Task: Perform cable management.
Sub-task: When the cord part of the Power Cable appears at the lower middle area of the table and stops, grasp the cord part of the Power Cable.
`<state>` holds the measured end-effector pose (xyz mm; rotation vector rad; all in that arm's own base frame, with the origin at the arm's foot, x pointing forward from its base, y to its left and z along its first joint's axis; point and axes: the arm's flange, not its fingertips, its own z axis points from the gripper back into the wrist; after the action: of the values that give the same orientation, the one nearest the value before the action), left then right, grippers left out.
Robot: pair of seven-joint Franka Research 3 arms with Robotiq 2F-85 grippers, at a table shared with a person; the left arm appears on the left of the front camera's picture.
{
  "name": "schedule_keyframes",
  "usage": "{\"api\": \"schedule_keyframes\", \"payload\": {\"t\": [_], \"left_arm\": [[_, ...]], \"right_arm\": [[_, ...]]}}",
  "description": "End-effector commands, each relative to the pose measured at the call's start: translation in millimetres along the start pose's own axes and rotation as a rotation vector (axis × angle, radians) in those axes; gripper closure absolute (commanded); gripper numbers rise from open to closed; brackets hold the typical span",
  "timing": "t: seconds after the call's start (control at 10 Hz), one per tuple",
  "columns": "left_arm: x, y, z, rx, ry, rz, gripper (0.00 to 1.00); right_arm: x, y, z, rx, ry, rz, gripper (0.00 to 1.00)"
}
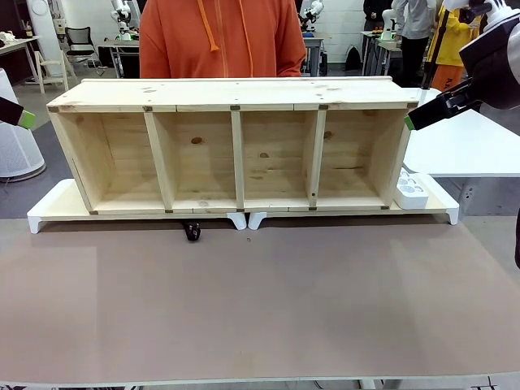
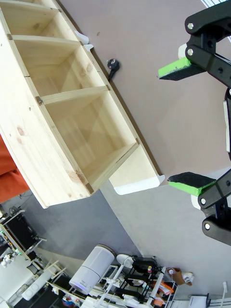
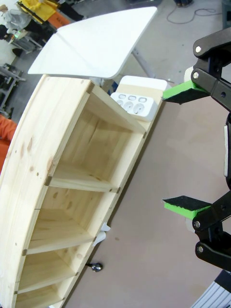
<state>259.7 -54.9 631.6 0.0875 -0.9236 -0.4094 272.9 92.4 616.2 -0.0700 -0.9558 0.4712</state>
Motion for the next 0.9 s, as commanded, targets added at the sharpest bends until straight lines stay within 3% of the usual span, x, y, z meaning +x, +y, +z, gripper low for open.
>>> {"api": "schedule_keyframes", "payload": {"t": [0.0,0.8], "left_arm": [[1.7,0.5,-1.1,0.001,-0.011,0.000,0.00],[1.7,0.5,-1.1,0.001,-0.011,0.000,0.00]], "right_arm": [[0.3,-0.2,-0.3,-0.001,-0.002,0.004,0.00],[0.3,-0.2,-0.3,-0.001,-0.002,0.004,0.00]]}}
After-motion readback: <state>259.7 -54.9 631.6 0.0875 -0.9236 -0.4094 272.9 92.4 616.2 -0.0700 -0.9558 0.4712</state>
